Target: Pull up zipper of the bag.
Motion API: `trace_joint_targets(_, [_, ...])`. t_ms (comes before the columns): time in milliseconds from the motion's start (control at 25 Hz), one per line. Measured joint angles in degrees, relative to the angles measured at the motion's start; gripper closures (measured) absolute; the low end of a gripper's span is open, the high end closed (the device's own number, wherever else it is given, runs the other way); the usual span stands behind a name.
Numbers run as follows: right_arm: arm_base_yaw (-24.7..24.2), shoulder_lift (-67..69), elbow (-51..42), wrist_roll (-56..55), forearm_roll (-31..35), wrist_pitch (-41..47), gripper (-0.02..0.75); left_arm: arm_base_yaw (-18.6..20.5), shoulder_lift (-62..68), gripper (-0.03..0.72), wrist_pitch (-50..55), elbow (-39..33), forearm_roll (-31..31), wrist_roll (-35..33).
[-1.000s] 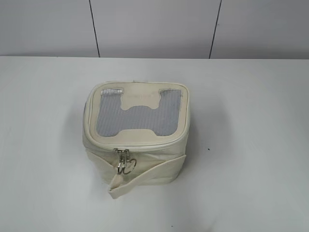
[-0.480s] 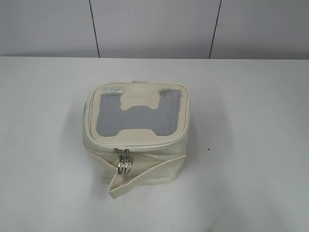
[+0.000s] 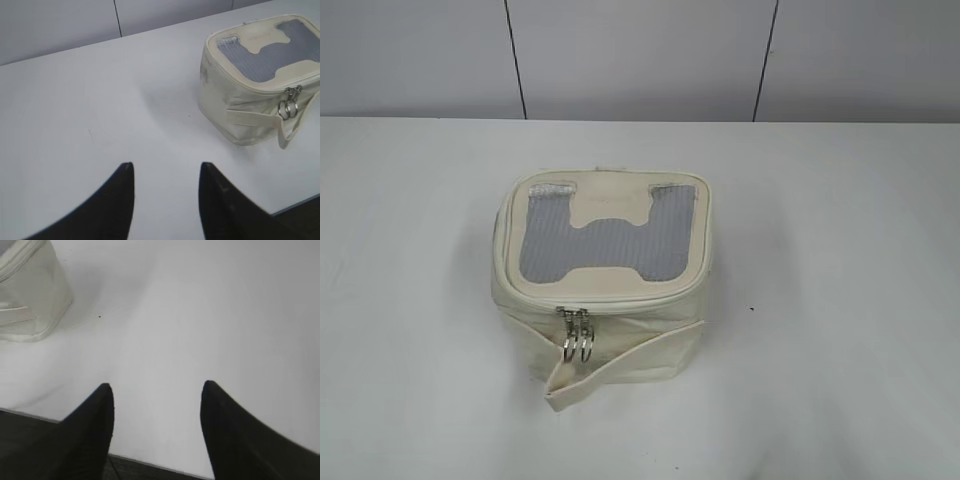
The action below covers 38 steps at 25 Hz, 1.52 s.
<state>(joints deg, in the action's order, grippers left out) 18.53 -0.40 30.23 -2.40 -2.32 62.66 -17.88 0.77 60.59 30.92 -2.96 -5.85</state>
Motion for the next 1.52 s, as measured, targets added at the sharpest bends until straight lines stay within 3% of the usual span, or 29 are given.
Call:
trace_joint_targets(1160, [0.0,0.0,-1.7,1.6,1.7,-2.5,0.3,0.2,0.0,0.37,0.0,0.0,-0.2,-2.2])
trace_joint_targets(1320, [-4.6,0.0,-1.7,1.6,1.7,-2.5,0.301,4.3,0.0,0.379,0.0,0.0,-0.2,-2.2])
trace_joint_targets(1520, [-12.8,0.0,-1.7,1.6,1.7,-2.5,0.301,14.4,-1.1,0.387,0.0,0.0,-0.2,-2.2])
